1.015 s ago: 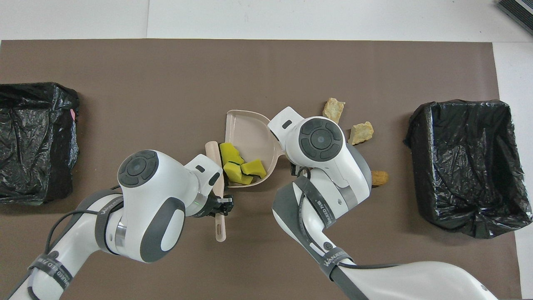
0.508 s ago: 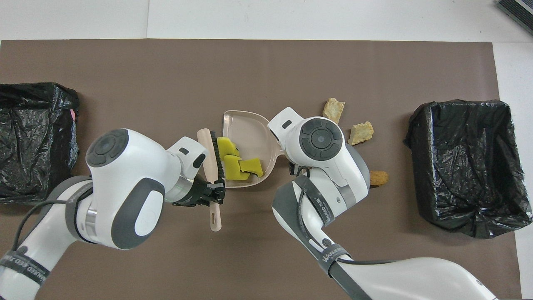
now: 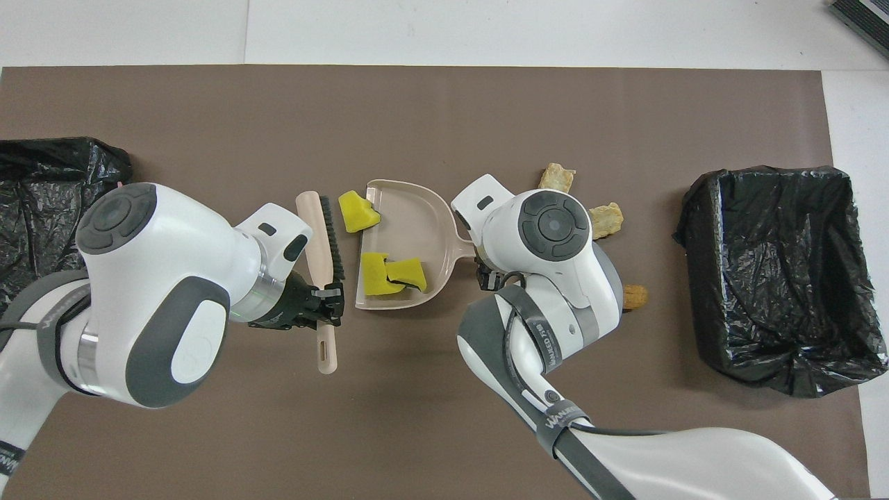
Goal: Sweep and dump trash in bin
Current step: 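Sweep the yellow sponge pieces into the dustpan with the brush in the left gripper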
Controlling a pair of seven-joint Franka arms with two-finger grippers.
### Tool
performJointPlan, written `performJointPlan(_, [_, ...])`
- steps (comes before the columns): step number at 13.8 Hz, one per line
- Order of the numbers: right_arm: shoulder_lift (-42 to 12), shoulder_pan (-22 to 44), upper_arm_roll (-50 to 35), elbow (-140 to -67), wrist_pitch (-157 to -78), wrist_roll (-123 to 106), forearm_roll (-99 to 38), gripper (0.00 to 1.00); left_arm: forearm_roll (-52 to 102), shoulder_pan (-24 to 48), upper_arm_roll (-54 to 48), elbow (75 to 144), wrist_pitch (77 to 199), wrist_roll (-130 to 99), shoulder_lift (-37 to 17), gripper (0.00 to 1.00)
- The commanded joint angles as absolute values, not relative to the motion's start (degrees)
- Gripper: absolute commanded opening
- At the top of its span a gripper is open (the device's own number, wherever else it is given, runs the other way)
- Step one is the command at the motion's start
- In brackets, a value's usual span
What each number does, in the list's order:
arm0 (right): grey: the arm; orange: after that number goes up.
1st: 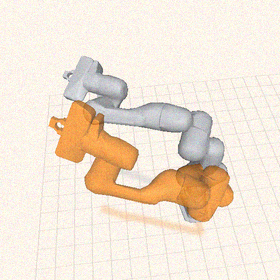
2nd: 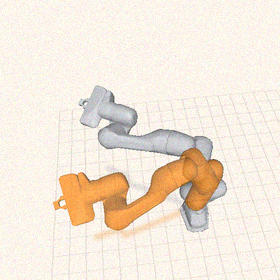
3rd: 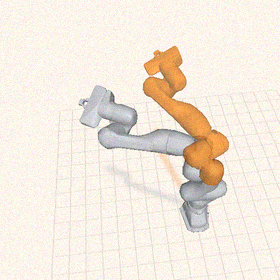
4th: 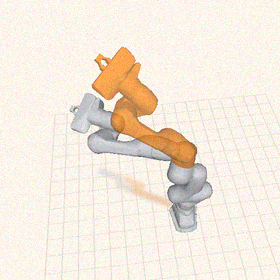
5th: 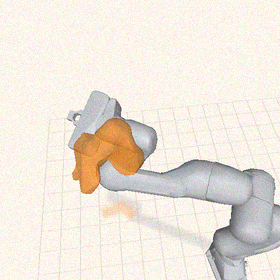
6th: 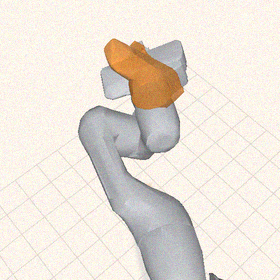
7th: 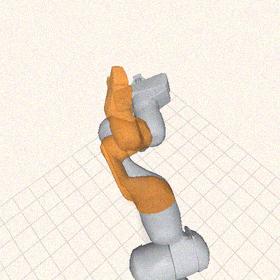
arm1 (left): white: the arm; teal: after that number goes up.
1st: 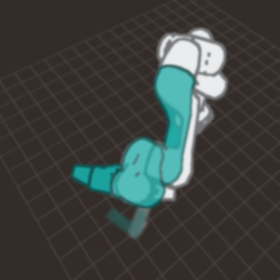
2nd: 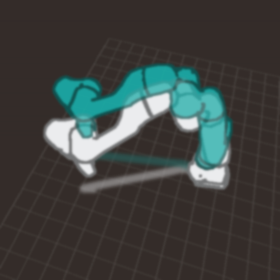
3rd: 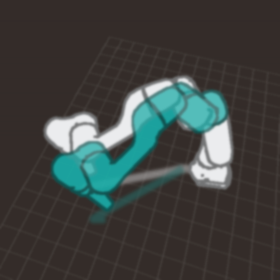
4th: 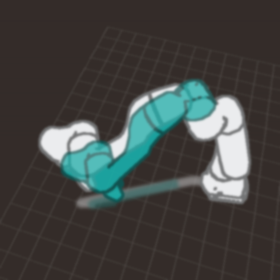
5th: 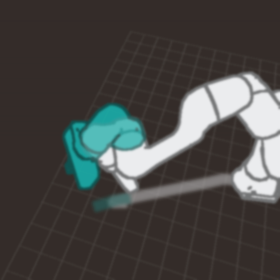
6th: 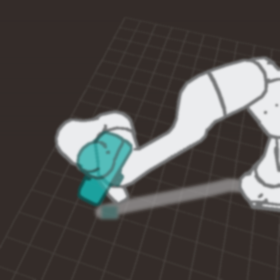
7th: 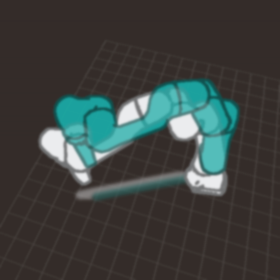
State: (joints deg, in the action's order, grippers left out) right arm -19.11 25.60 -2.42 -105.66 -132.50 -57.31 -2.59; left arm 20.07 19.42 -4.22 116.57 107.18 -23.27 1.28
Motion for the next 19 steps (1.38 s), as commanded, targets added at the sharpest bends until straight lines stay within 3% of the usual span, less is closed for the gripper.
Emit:
performJointPlan(1, [-17.67,24.35,-2.99,-106.96,-133.16,-61.17,-5.89,0.0,18.38,18.64,-3.52,117.33,107.92,-22.33,0.97,0.0])
performJointPlan(4, [-16.88,24.26,-2.9,-108.1,-131.92,-63.45,-5.89,0.0,17.84,14.33,-3.52,117.42,111.87,-14.61,-3.15,0.0])
performJointPlan(11, [-15.21,25.04,-2.73,-110.92,-131.57,-63.2,-4.83,0.0,12.76,10.2,-3.51,117.33,111.97,-11.43,-3.69,0.0])
performJointPlan(19, [-15.12,26.18,-2.72,-110.92,-129.56,-60.05,-2.12,0.0,13.09,17.75,-4.22,120.49,116.55,-10.9,-4.75,0.0])
